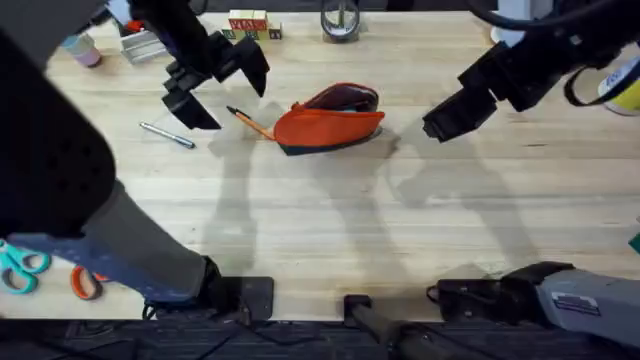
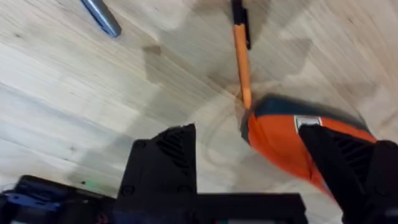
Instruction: Unzip the bag, pick up the pens from the table one at a time and place them inside, then zip the bag closed.
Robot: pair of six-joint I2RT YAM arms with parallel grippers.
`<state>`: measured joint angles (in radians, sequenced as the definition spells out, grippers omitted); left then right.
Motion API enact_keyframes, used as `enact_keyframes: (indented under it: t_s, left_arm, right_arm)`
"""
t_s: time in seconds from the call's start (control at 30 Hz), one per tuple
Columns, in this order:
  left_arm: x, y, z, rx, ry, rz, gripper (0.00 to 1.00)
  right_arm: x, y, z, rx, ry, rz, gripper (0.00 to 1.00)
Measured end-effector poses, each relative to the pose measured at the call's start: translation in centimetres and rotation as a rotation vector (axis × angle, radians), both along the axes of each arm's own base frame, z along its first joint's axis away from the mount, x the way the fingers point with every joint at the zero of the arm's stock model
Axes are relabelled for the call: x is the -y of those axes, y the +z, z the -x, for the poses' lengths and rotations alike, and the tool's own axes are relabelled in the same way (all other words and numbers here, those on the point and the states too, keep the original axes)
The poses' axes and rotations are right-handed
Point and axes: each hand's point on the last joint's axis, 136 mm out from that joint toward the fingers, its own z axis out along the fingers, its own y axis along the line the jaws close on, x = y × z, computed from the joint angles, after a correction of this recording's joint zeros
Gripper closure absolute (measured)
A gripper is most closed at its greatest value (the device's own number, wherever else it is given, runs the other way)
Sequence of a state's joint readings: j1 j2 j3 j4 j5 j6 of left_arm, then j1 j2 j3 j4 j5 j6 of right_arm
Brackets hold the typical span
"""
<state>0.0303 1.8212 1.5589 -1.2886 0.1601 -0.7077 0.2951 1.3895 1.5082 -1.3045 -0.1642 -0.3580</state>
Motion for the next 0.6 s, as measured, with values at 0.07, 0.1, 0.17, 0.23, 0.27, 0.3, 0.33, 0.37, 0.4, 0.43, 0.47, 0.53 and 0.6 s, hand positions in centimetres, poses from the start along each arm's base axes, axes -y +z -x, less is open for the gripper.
enact_keyframes:
  t_s: [0.07,0.1,0.17,0.23,0.27,0.3,0.33,0.37,0.4,0.43,0.47,0.53,0.6]
  left_arm:
    - [0.0,-1.1,-0.5,-0.017,0.027,0.001,0.006]
    - [0.0,-1.6,-0.8,-0.021,0.036,0.001,0.005]
    - [0.0,-2.4,-1.3,-0.025,0.047,0.001,0.006]
    - [0.0,-3.2,-1.8,-0.028,0.048,0.0,0.006]
    - [-0.1,-3.5,-1.9,-0.031,0.049,-0.003,0.005]
    - [-0.1,-3.9,-2.0,-0.035,0.048,-0.01,0.005]
    - [-0.2,-4.2,-2.1,-0.04,0.047,-0.02,0.005]
    - [-0.3,-4.5,-2.1,-0.045,0.045,-0.03,0.005]
    - [-0.4,-4.8,-2.2,-0.05,0.043,-0.04,0.005]
    - [-0.4,-5.2,-2.2,-0.054,0.039,-0.051,0.005]
    - [-0.4,-5.5,-2.3,-0.058,0.036,-0.057,0.005]
    - [-0.2,-6.1,-2.4,-0.066,0.027,-0.068,0.006]
    - [0.0,-6.9,-2.6,-0.074,0.016,-0.077,0.005]
  right_arm:
    - [0.0,0.0,0.0,0.0,0.0,0.0,0.003]
    - [0.0,0.0,0.0,0.0,0.0,0.0,0.003]
    - [0.0,0.0,0.0,0.0,-0.001,0.0,0.003]
    - [0.0,0.0,0.0,-0.001,-0.003,-0.001,0.003]
    - [0.0,0.0,0.0,-0.001,-0.003,-0.001,0.003]
    - [0.0,0.0,0.0,-0.001,-0.003,-0.001,0.004]
    - [0.0,0.0,0.0,-0.001,-0.004,-0.001,0.003]
    - [0.0,0.0,0.0,-0.001,-0.004,-0.001,0.003]
    - [0.0,0.0,0.0,-0.001,-0.004,-0.001,0.003]
    - [0.0,0.0,0.0,-0.002,-0.005,-0.001,0.003]
    - [0.0,0.0,0.0,-0.002,-0.006,-0.001,0.003]
    - [0.0,0.0,0.0,-0.003,-0.007,-0.001,0.003]
    - [0.0,0.0,0.0,-0.002,-0.007,-0.002,0.003]
